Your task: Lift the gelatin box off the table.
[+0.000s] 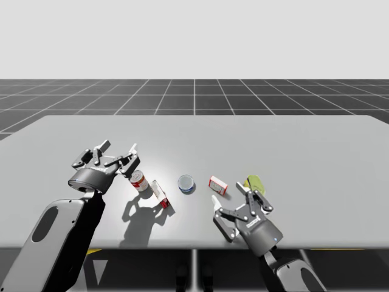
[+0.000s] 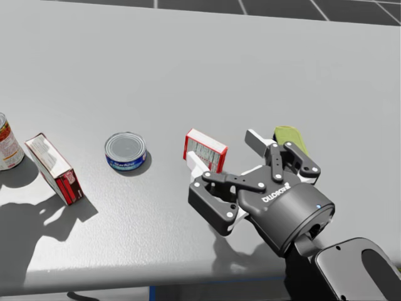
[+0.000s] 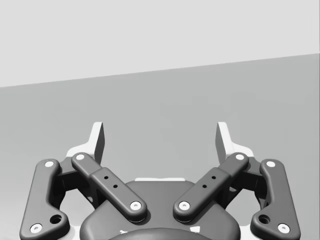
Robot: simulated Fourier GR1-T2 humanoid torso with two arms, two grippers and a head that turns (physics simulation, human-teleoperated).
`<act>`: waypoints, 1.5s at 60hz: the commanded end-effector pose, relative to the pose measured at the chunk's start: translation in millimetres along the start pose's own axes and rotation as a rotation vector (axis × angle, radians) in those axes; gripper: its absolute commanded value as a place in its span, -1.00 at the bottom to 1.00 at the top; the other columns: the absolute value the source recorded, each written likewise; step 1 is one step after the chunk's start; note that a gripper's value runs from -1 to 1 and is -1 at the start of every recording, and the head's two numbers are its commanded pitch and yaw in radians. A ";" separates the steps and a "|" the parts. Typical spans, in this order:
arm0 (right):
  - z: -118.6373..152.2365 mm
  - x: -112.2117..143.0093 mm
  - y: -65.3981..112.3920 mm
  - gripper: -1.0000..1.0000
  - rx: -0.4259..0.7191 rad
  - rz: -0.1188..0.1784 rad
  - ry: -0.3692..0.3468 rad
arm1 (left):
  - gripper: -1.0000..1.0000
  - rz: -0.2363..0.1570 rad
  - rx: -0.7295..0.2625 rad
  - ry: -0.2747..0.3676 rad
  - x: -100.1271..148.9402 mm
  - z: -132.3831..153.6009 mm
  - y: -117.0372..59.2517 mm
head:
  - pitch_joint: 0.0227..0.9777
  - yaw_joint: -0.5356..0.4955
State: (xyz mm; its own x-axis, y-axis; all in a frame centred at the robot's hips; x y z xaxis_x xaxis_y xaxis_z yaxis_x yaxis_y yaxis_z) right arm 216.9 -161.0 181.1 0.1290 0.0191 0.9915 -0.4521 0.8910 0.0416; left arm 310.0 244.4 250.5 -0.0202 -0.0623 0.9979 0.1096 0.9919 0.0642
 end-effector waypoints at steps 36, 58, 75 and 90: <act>-64.2 -41.1 -12.5 -1.00 -0.027 0.034 0.184 | -1.00 0.004 0.002 -0.001 0.8 0.2 0.5 | 0.74 -0.25; -60.8 -44.5 -13.9 1.00 -0.030 0.051 0.195 | -1.00 0.002 0.004 0.002 0.0 0.1 0.5 | 0.56 -0.23; -60.2 -45.6 -15.2 1.00 -0.029 0.044 0.193 | -1.00 0.000 0.005 0.003 -1.2 -0.8 0.8 | -0.01 -0.23; -57.6 -42.9 -13.6 1.00 -0.027 0.051 0.152 | -1.00 0.004 0.003 0.003 -1.6 -0.4 1.4 | -0.12 -0.24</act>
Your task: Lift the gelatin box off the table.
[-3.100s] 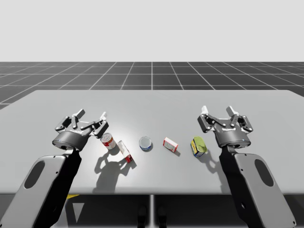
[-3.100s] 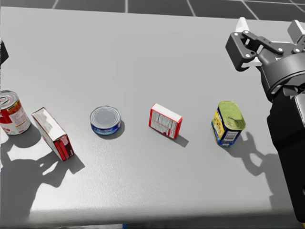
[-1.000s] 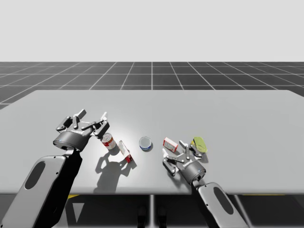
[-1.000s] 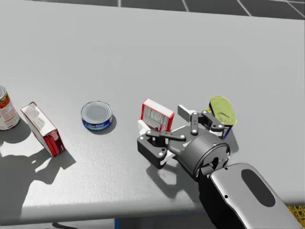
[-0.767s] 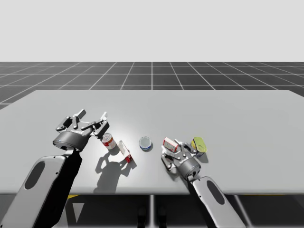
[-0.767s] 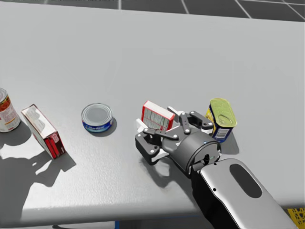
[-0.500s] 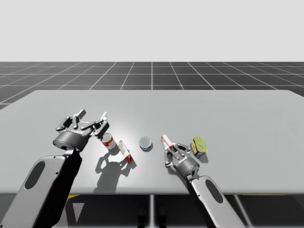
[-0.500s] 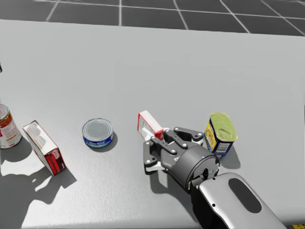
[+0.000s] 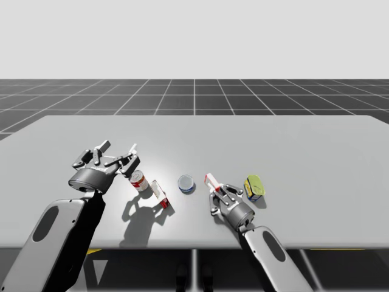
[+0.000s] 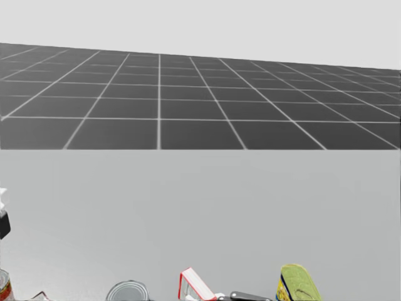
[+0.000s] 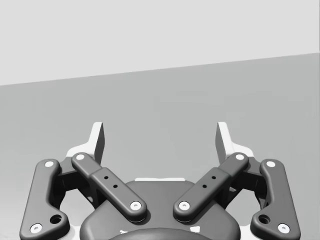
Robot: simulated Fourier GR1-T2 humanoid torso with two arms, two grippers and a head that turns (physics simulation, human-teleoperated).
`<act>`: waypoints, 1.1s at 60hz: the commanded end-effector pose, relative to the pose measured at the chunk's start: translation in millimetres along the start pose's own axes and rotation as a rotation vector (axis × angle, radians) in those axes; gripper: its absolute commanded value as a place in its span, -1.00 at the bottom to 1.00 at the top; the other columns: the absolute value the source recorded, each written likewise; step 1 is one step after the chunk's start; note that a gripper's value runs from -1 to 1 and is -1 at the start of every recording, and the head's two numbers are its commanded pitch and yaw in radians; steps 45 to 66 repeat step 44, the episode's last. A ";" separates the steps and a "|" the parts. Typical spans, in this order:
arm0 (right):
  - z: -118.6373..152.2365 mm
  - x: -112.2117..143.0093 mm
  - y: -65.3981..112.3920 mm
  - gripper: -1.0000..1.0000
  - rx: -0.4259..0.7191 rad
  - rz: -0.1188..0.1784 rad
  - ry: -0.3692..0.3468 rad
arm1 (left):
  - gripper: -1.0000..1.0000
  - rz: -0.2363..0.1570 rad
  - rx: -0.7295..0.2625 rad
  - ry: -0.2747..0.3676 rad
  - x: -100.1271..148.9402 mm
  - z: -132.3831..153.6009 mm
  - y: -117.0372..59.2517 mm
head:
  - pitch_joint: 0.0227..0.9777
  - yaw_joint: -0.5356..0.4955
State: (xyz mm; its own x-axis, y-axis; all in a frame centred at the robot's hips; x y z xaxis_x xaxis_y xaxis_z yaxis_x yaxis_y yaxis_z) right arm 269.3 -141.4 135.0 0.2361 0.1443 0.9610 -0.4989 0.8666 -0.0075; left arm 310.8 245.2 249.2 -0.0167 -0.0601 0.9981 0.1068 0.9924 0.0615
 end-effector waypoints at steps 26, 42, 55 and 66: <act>34.5 83.8 5.9 1.00 -0.086 0.067 -0.238 | -1.00 0.007 0.001 -0.002 0.8 0.0 2.1 | -0.14 -0.25; 61.8 156.2 7.6 1.00 -0.144 0.115 -0.472 | -1.00 0.018 -0.003 -0.003 2.2 0.6 2.7 | -0.16 -0.25; 63.9 161.9 6.8 1.00 -0.155 0.116 -0.500 | -1.00 0.018 -0.003 -0.003 2.3 0.7 2.7 | -0.16 -0.25; 63.9 161.9 6.8 1.00 -0.155 0.116 -0.500 | -1.00 0.018 -0.003 -0.003 2.3 0.7 2.7 | -0.16 -0.25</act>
